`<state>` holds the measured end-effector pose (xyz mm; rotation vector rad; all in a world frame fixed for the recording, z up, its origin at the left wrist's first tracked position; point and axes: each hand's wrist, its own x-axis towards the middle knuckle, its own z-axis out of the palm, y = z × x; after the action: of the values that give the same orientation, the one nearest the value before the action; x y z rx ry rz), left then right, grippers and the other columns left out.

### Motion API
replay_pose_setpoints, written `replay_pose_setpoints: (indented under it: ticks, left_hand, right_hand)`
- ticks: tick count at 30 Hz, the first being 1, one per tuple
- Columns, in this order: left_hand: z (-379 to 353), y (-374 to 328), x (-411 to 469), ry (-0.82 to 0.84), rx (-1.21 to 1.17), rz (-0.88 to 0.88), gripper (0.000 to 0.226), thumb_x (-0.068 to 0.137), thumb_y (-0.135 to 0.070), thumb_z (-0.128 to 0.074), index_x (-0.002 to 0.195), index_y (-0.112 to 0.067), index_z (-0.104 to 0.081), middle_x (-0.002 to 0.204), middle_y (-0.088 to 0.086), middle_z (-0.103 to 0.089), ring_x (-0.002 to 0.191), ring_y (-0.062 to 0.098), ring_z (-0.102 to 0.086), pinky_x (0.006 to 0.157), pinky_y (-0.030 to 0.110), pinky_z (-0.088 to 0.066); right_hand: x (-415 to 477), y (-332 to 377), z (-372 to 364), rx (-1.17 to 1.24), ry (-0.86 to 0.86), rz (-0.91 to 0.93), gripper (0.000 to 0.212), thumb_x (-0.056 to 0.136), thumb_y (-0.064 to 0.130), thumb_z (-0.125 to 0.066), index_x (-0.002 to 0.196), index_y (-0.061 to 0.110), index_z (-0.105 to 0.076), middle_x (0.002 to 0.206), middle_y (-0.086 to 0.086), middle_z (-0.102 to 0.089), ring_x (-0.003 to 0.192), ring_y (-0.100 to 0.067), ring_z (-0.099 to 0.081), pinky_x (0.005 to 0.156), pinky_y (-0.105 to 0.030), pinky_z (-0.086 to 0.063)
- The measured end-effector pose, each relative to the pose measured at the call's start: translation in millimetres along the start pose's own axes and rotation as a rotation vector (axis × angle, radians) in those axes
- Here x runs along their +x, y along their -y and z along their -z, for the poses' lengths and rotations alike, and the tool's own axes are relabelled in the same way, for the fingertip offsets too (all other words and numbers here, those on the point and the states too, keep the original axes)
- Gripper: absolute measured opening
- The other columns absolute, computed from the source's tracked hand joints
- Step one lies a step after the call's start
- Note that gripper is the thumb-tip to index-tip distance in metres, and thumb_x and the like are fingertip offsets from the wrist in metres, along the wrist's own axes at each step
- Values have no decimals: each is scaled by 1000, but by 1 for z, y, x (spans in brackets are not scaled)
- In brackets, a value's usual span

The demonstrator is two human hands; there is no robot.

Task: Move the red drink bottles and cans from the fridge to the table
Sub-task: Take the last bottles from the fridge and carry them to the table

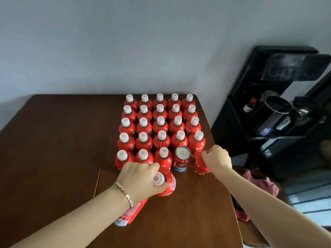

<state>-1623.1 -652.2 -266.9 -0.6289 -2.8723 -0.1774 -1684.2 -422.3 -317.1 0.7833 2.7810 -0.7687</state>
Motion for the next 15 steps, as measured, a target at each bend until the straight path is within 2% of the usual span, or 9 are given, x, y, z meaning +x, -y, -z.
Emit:
replay_pose_setpoints:
  ticks: [3, 6, 8, 10, 12, 13, 15]
  left_hand:
    - [-10, 11, 17, 12, -55, -54, 49, 67, -65, -50, 46, -22, -45, 35, -8, -40, 28, 10, -40, 34, 17, -28]
    - [-19, 16, 29, 22, -74, -65, 49, 66, -66, -47, 45, -22, -45, 36, -9, -27, 29, 9, -28, 39, 11, -14]
    - [-25, 17, 34, 41, -85, -64, 49, 65, -67, -46, 45, -22, -45, 34, -7, -30, 27, 10, -31, 37, 13, -15]
    - [-30, 18, 36, 62, -83, -76, 49, 64, -67, -45, 45, -22, -46, 33, -5, -38, 26, 10, -39, 34, 16, -22]
    - [-32, 18, 38, 76, -77, -66, 47, 63, -66, -44, 46, -23, -47, 33, -6, -40, 26, 8, -40, 34, 15, -21]
    - [-33, 18, 39, 81, -73, -58, 46, 63, -66, -44, 46, -23, -47, 33, -6, -41, 26, 8, -40, 35, 14, -18]
    - [-34, 17, 39, 107, -71, -49, 45, 63, -65, -43, 46, -23, -47, 33, -7, -41, 26, 8, -40, 39, 12, -5]
  right_hand:
    - [24, 9, -14, 117, 27, -128, 34, 84, 31, -55, 100, 2, -62, 99, -14, -65, 90, -32, -62, 66, -30, -41]
    - [37, 14, -25, 309, 95, -233, 31, 82, 29, -57, 80, 0, -67, 75, -12, -68, 73, -28, -66, 70, -35, -54]
    - [45, 11, -26, 500, 117, -345, 30, 85, 33, -57, 69, 8, -63, 71, -10, -68, 69, -28, -69, 77, -40, -58]
    - [46, -3, -24, 736, 128, -510, 32, 87, 39, -55, 83, 8, -61, 82, -13, -68, 73, -31, -70, 75, -41, -58]
    - [47, -19, -26, 829, 133, -643, 52, 87, 50, -51, 112, 6, -58, 100, -16, -63, 76, -32, -66, 79, -42, -56]
    - [45, -25, -28, 863, 174, -706, 60, 87, 55, -49, 125, 10, -53, 114, -17, -59, 83, -33, -64, 83, -45, -53]
    - [38, -30, -36, 1076, 358, -818, 66, 87, 62, -45, 138, 20, -43, 136, -19, -46, 111, -40, -56, 94, -51, -45]
